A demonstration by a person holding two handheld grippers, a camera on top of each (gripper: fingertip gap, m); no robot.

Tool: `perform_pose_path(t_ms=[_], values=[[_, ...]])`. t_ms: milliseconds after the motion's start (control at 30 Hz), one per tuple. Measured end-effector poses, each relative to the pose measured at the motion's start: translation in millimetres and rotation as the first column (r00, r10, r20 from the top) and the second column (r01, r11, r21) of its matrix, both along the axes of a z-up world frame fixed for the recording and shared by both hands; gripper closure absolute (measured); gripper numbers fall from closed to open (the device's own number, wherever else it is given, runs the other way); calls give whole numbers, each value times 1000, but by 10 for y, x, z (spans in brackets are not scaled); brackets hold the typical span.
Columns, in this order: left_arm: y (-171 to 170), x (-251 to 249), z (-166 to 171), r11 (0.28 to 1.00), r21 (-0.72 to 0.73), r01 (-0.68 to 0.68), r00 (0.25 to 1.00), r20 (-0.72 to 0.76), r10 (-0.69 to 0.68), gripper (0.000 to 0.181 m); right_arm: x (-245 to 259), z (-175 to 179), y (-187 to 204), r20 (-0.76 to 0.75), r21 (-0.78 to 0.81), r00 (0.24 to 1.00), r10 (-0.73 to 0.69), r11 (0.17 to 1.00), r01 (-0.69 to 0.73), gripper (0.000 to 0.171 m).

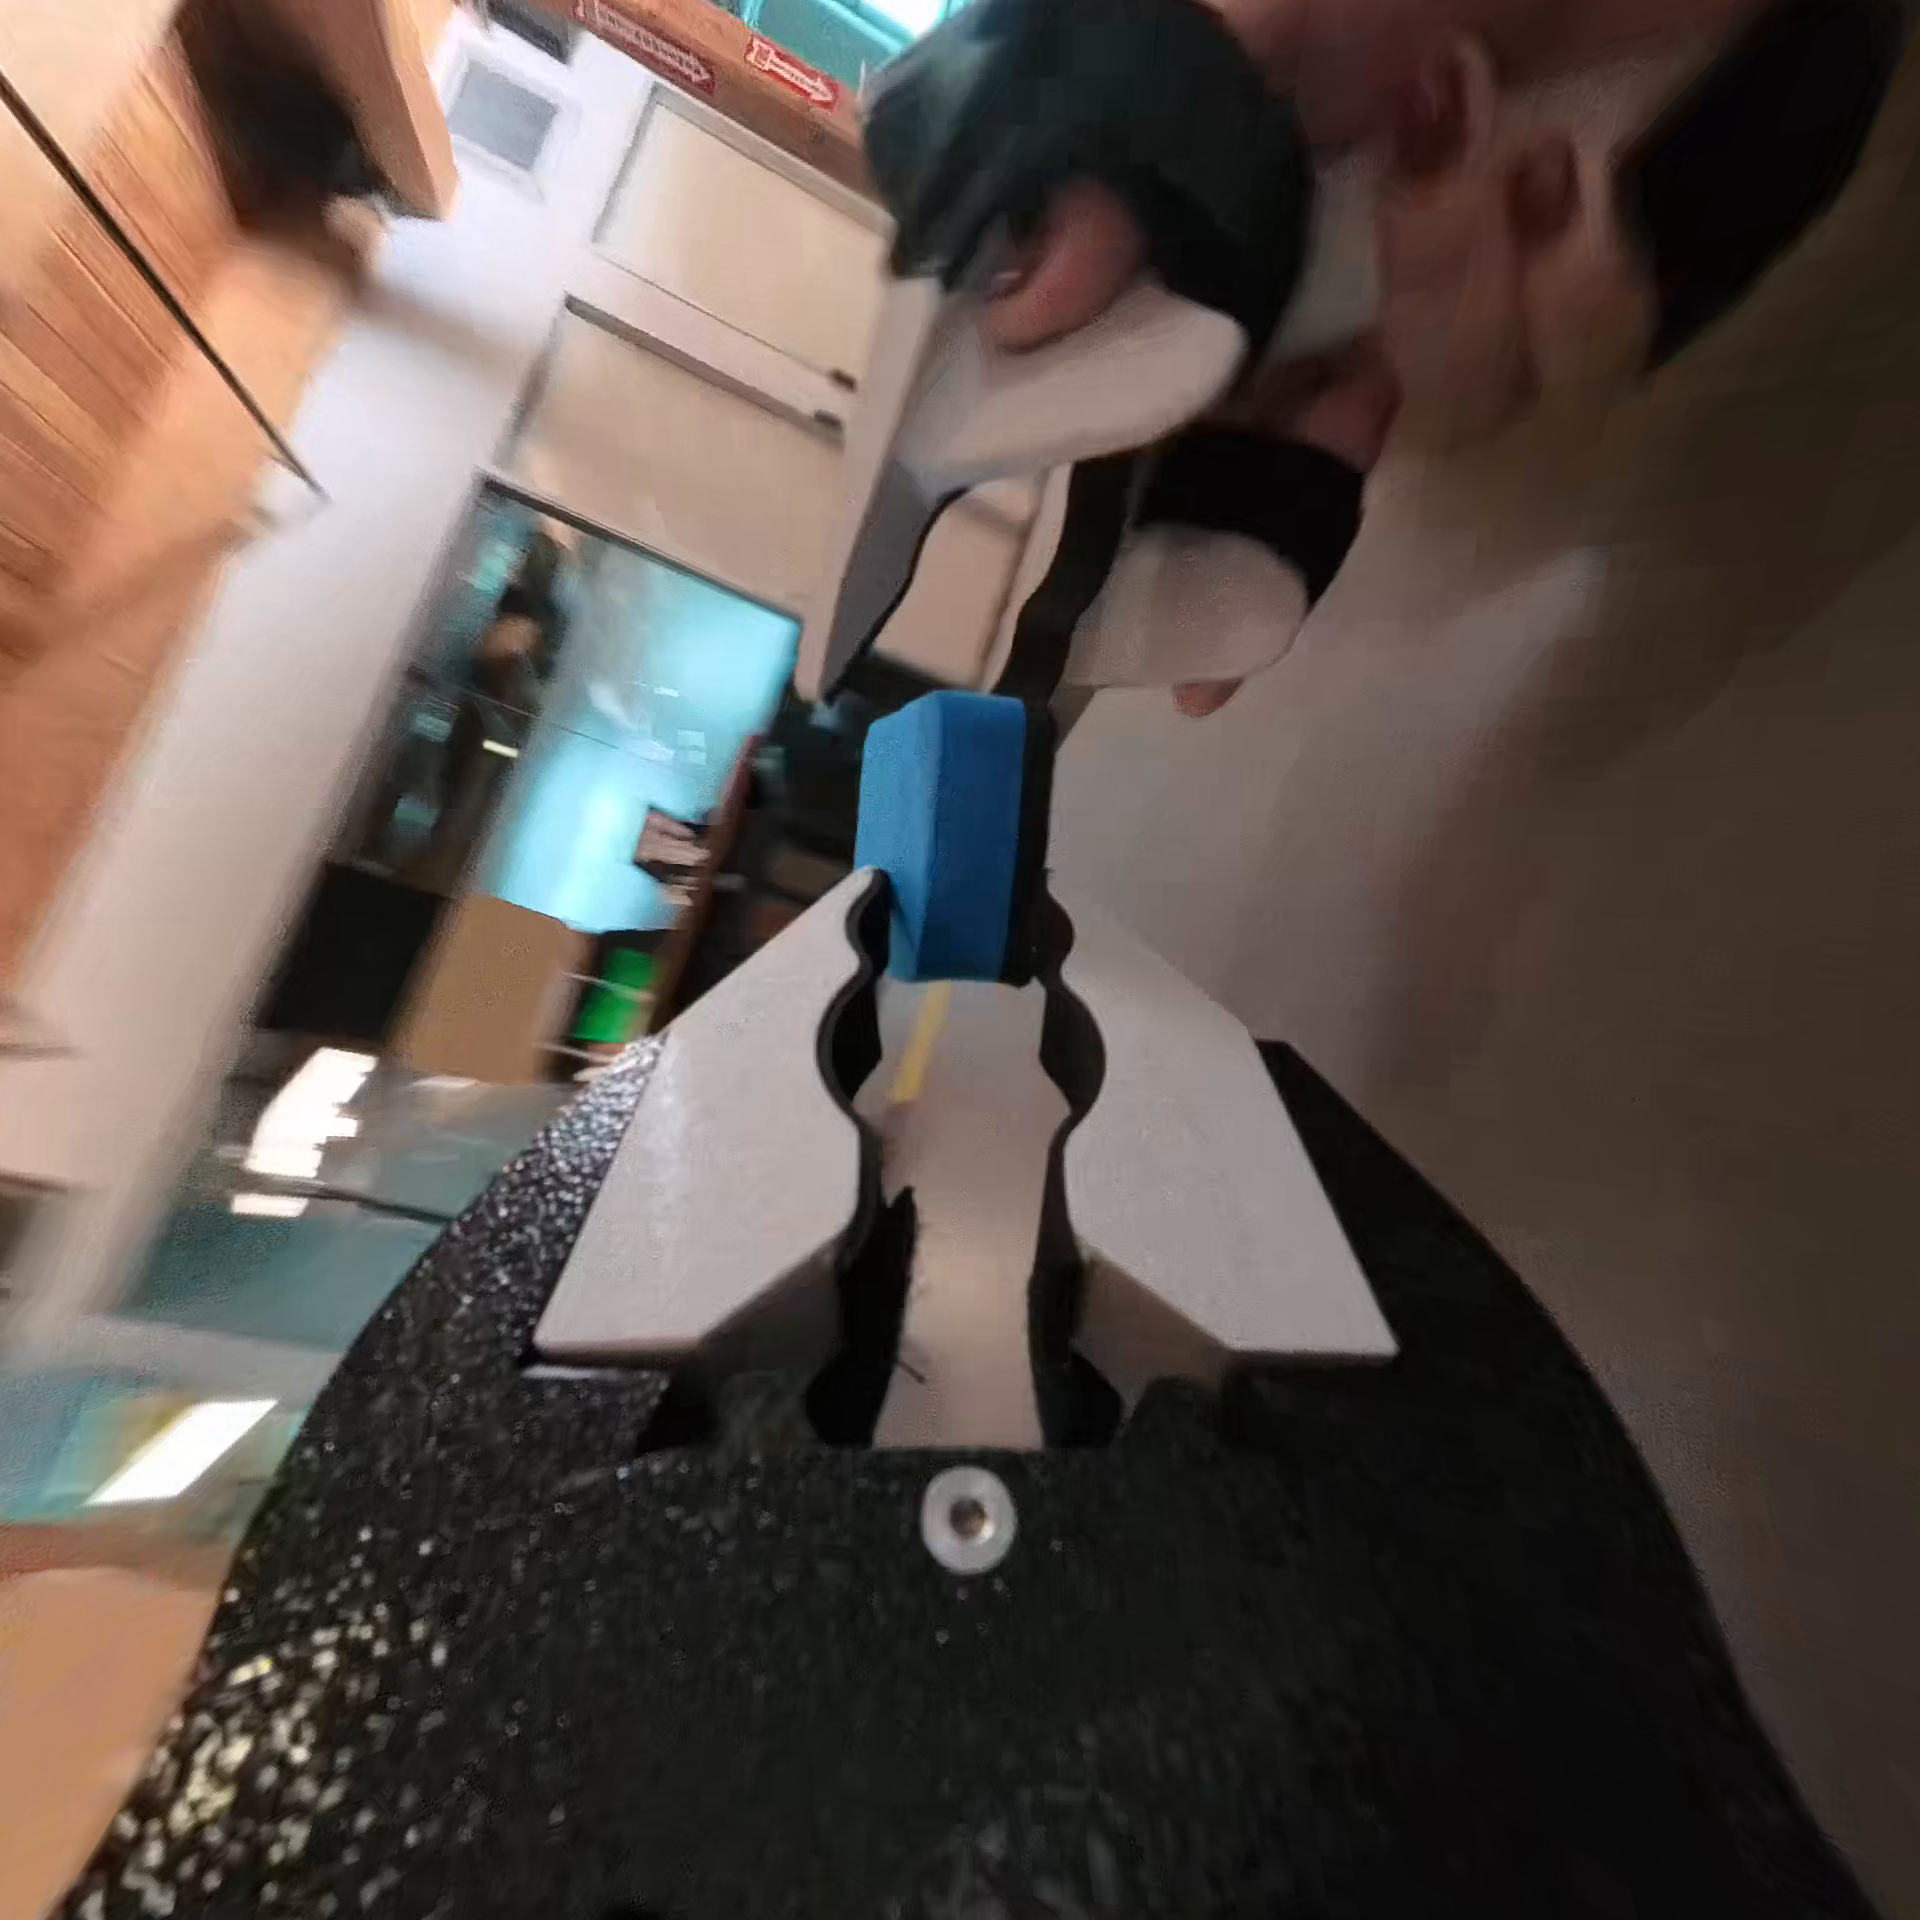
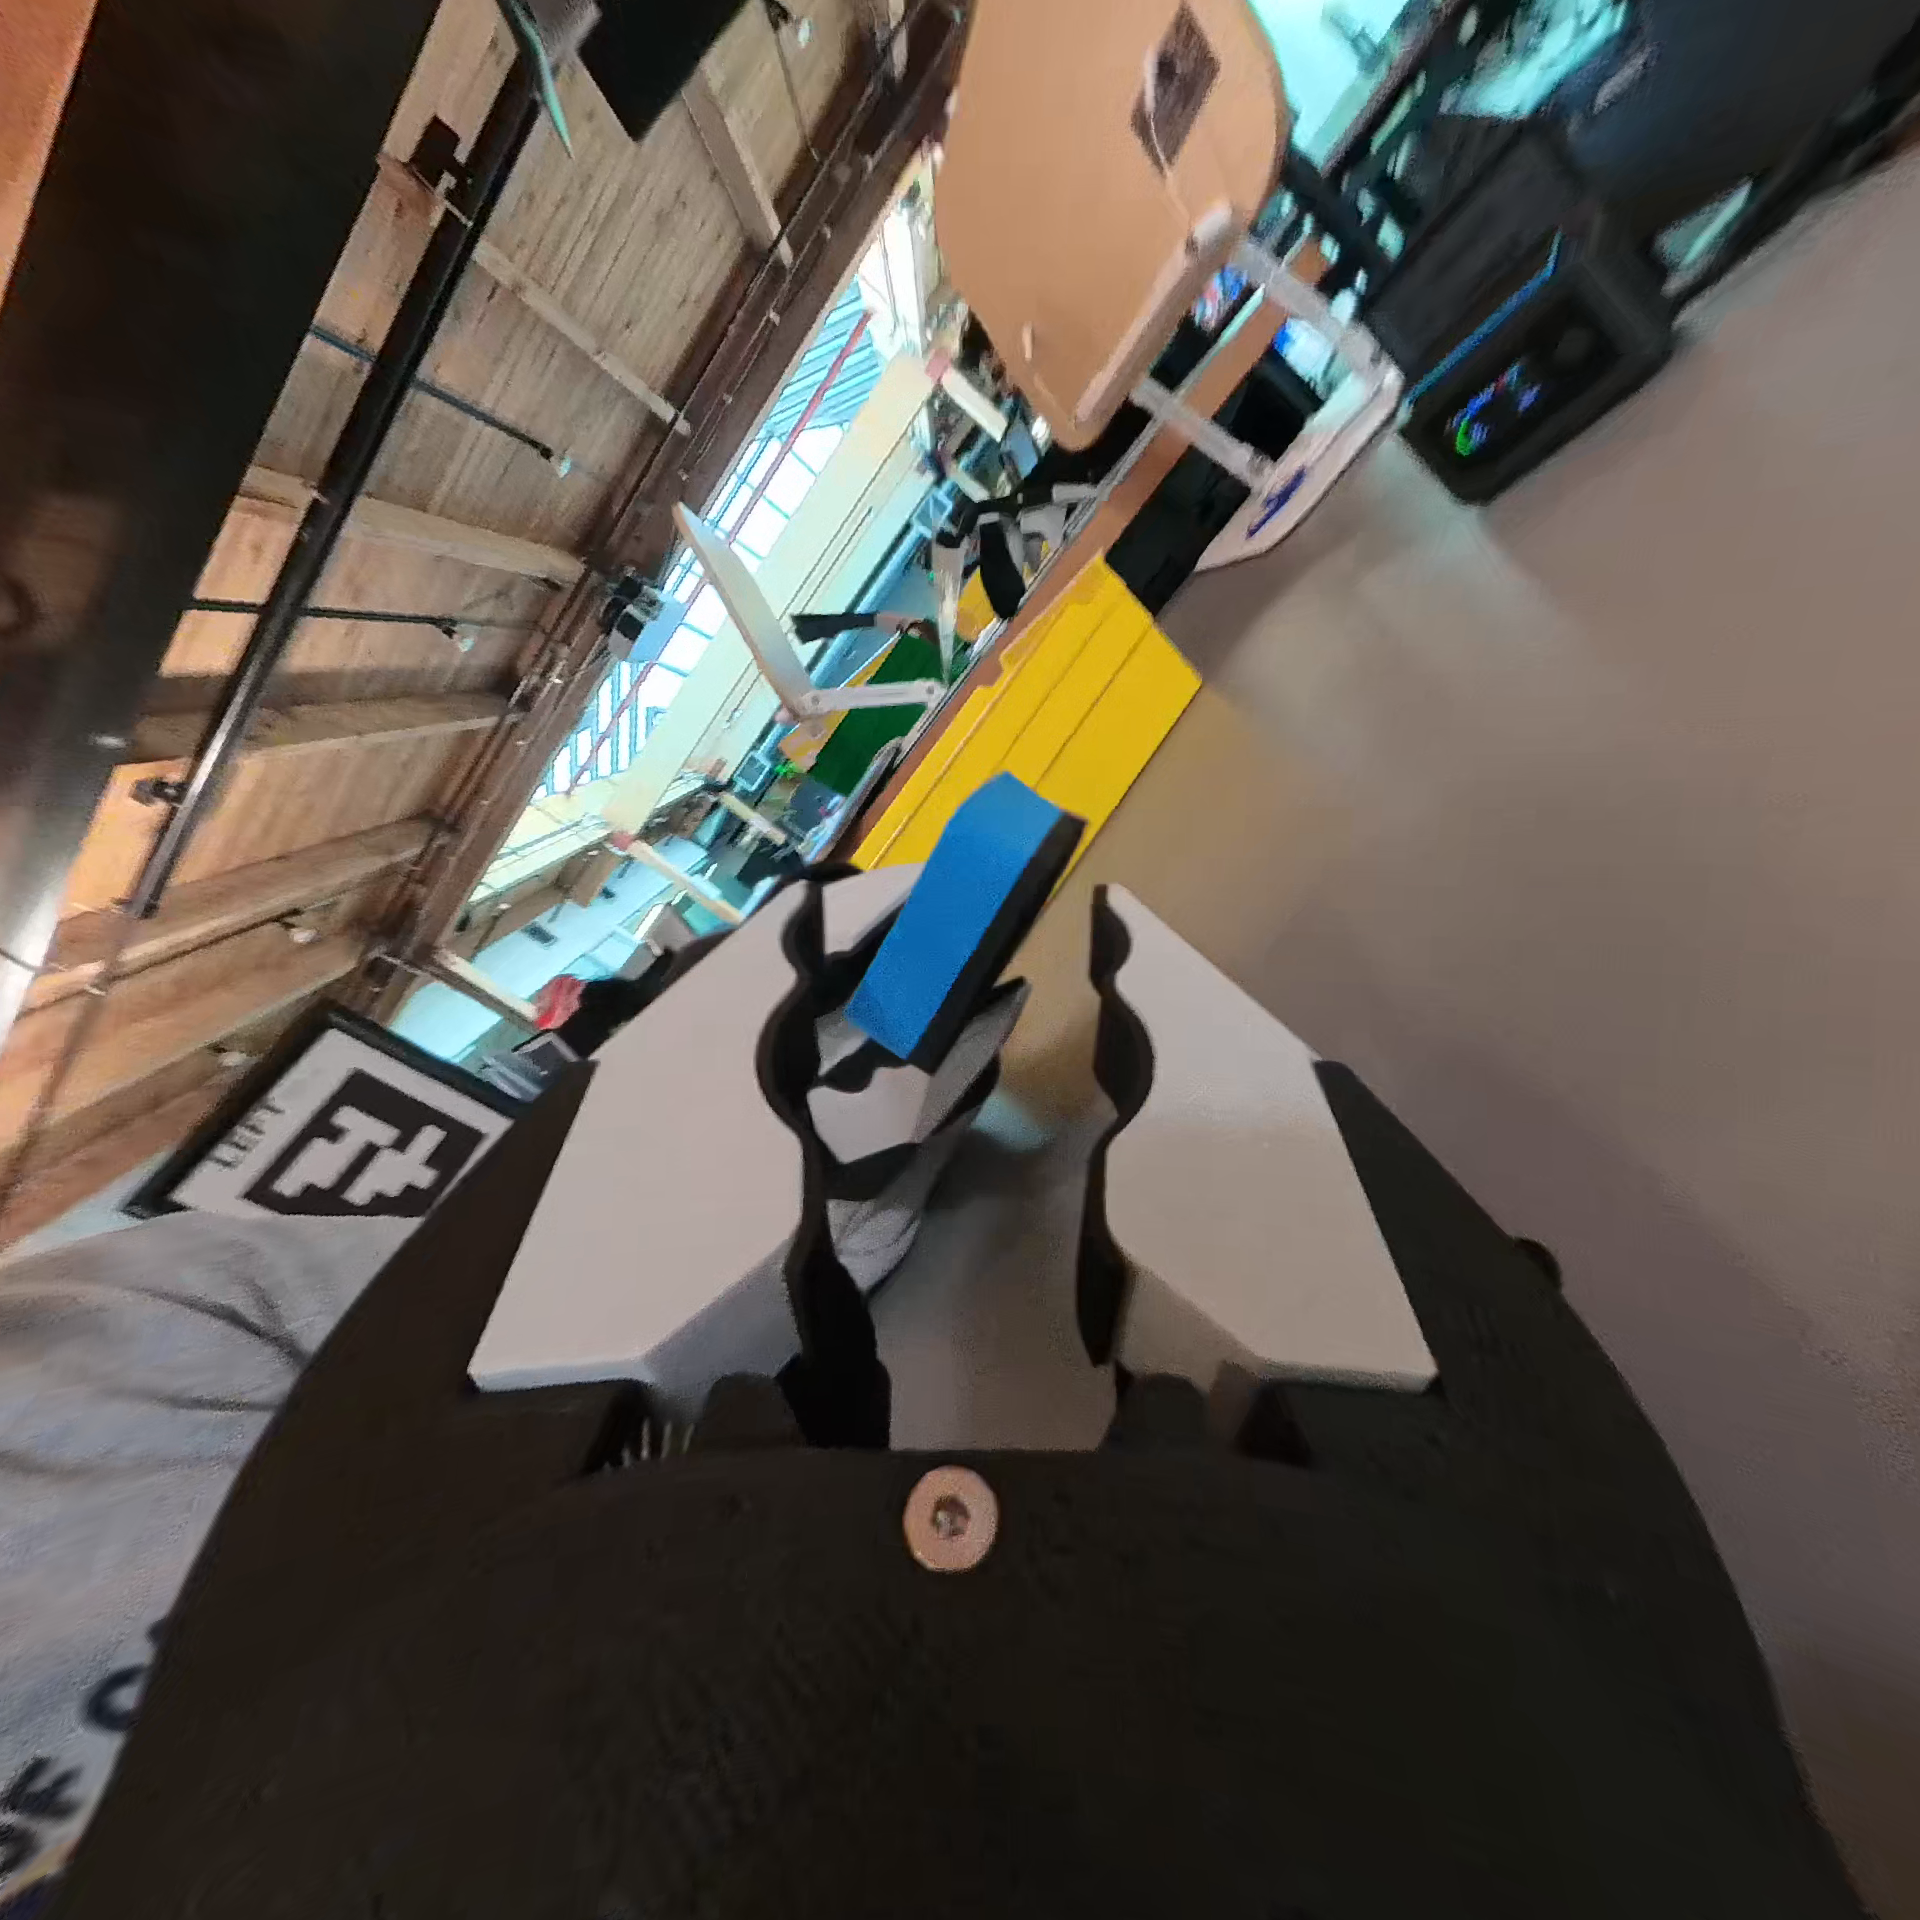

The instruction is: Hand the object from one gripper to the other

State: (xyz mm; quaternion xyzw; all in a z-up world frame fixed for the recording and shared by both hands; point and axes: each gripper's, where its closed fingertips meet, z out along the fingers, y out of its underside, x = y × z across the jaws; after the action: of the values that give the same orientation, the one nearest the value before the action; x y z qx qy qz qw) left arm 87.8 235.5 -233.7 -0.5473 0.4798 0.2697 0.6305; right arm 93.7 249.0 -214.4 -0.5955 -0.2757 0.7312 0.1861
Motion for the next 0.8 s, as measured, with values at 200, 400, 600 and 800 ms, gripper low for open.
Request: perform_pose_path(t_ms=[200, 400, 600, 800], values=[[-257, 7, 389, 746, -134, 652, 405, 894, -193, 157, 93, 175, -58, -115, 255, 993, -3, 966, 32, 111], [-381, -114, 511, 418, 53, 907, -77, 996, 40, 157, 21, 159, -343, -120, 462, 990, 75, 887, -11, 117], [-413, 116, 363, 320, -17, 947, -20, 993, 114, 157, 27, 206, -454, -141, 466, 982, 127, 884, -48, 148], [-189, 71, 117, 567, -255, 783, 298, 954, 17, 124, 6, 58, -305, -16, 308, 994, 106, 946, -96, 151]])
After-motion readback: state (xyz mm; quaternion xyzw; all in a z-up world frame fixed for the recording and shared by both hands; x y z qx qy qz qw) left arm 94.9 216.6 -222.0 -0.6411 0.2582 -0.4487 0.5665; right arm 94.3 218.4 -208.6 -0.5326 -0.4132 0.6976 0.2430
